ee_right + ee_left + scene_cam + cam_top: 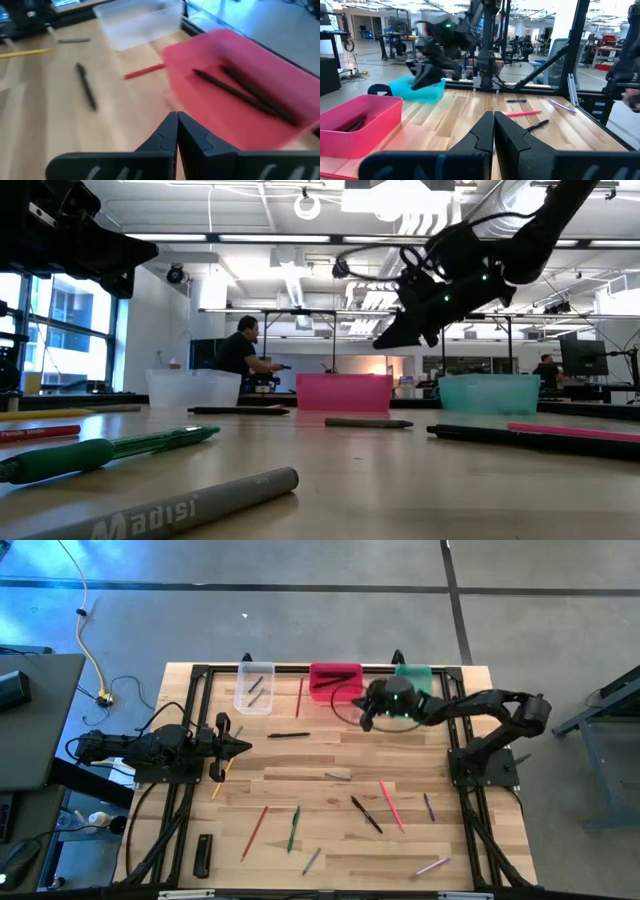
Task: Sort crayons/erasers/pens/pencils in bins
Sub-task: Put the blue crayon into the transparent bin
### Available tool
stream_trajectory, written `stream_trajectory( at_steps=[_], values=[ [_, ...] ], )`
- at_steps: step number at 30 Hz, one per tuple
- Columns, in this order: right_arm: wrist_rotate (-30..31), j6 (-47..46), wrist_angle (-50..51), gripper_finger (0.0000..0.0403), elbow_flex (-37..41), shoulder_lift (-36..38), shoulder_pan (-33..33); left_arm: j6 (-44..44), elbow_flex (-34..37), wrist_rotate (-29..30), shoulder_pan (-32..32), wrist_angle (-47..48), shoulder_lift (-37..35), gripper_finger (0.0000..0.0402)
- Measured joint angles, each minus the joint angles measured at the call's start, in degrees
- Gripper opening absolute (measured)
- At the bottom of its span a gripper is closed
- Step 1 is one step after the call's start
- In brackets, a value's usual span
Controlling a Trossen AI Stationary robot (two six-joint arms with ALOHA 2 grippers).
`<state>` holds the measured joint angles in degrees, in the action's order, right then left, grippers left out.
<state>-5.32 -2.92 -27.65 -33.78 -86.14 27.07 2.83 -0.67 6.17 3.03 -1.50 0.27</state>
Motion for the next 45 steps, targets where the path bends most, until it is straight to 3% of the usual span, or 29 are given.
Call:
stream_trajectory(
  at_steps=[9,19,26,34,45],
  values=[
    [12.38,-8.43,17.28,0.0,0.66,10.49,-16.79,0.97,-0.02,-0.13,-0.04,-0.62,0.0,0.0003],
    [23.23,-40.09,44.75,0.0,0.68,18.53,-37.48,3.08,-0.02,3.08,-0.04,-3.18,0.09,0.0003],
    [22.12,-66.47,59.32,0.0,0.68,18.7,-49.94,2.99,-0.06,8.79,-0.04,-3.11,2.74,0.0001],
    [15.6,-89.55,64.09,0.0004,0.66,18.7,-59.19,-0.19,-0.05,12.47,-0.04,-8.2,6.41,0.0],
    [6.65,-111.59,74.07,0.0105,0.66,18.61,-65.95,-1.56,-0.04,14.11,-0.02,-11.77,6.86,0.0]
  ],
)
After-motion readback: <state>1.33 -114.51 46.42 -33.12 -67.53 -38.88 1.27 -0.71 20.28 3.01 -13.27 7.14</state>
